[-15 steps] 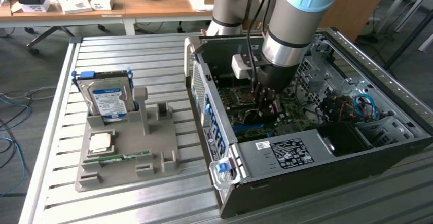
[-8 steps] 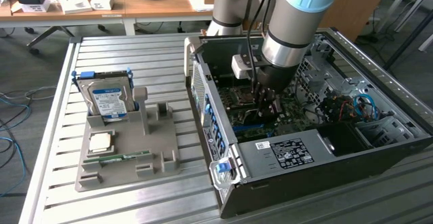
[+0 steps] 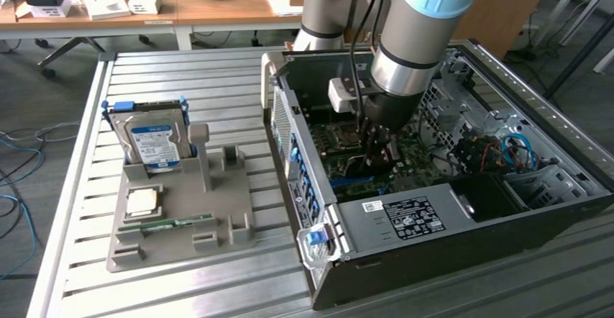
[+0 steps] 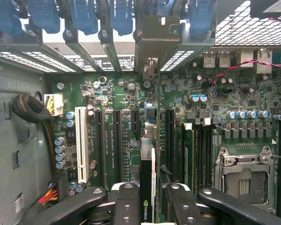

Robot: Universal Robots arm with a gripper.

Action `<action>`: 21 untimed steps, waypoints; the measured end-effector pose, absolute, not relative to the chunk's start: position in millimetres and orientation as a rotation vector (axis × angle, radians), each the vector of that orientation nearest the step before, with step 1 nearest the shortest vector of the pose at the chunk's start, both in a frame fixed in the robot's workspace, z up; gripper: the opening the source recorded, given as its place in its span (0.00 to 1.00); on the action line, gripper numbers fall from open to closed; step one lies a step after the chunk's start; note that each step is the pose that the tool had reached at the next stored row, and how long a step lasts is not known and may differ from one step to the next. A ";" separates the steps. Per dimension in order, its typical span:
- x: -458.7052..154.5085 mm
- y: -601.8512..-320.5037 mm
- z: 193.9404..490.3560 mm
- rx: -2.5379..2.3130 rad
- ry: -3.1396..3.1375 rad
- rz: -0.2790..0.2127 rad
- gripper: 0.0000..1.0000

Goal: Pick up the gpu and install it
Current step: 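Insert the gpu into the slot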

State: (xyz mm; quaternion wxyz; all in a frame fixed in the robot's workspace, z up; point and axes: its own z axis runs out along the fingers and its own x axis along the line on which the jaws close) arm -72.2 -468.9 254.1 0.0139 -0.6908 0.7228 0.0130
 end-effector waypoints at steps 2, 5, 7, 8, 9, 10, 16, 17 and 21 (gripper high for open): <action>-72.3 -468.8 254.1 -2.151 2.251 0.040 0.26; -72.3 -468.8 254.0 -2.151 2.251 0.040 0.26; -72.3 -468.8 254.0 -2.151 2.251 0.041 0.26; -72.3 -468.7 254.0 -2.151 2.250 0.041 0.26; -72.3 -468.7 254.0 -2.151 2.250 0.041 0.26; -72.3 -468.7 253.9 -2.151 2.250 0.041 0.26; -72.3 -468.8 253.9 -2.150 2.250 0.043 0.26; -72.3 -468.8 253.9 -2.150 2.250 0.043 0.26; -72.4 -468.8 253.9 -2.147 2.247 0.049 0.26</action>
